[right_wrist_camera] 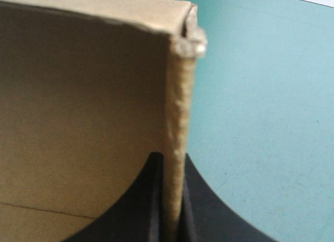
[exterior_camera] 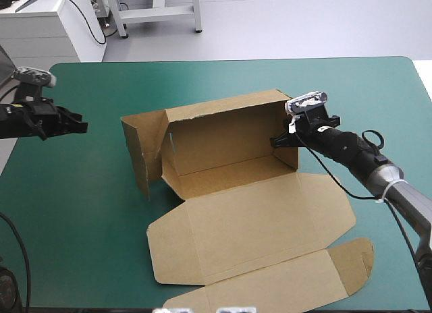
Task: Fold the box
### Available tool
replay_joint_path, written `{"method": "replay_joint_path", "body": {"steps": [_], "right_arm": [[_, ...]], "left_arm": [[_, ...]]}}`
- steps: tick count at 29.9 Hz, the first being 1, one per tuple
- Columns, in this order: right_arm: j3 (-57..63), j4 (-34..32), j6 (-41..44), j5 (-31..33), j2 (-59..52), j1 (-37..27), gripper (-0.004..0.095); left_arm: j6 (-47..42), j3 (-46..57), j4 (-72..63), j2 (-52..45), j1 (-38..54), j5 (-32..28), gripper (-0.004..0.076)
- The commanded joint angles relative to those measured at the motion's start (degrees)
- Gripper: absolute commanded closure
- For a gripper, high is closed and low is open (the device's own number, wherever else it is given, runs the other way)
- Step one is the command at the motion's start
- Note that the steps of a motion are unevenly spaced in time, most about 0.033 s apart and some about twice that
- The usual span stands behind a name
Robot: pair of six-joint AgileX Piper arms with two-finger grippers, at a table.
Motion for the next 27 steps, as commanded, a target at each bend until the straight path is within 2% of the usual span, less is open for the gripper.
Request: {"method": "replay_joint_path", "body": {"steps": [1,5,8,10,15,23,27], "right_arm": [[-0.51,-5.18,3.22,2.50,-1.23,-0.61,0.0923],[-1.45,-5.60,6.15,4.84,-1.23,-0.82,0.0923],[-4.76,-8.99,13.92,9.13,-1.01,-1.87,0.0923],[-8.73,-14.56,20.92,13.39,-0.36,-2.56,0.0923],[-20.20,-27.78,36.06,28.93,3.33,-3.01,0.0923],[-35.71,-33.84,46.43,46.30,8.88,-3.01,0.0921],[-40.28,-33.61,49.02,53.95,10.88,-3.01,0.0921]], "left_arm": [[0.00,0.28,-10.13,-2.23,6.25,-0.42,0.0731],[0.00,3.98,-13.74,-2.23,9.98,-0.78,0.0731],[0.00,6.16,-14.76,-2.23,10.10,-2.56,0.0731],[0.00,6.57,-15.36,-2.23,10.10,-2.82,0.0731],[0.13,6.57,-16.16,-2.23,10.10,-3.15,0.0731],[0.44,6.57,-16.04,-2.23,10.10,-3.18,0.0731],[0.44,6.57,-16.04,-2.23,10.10,-3.18,0.0731]]}}
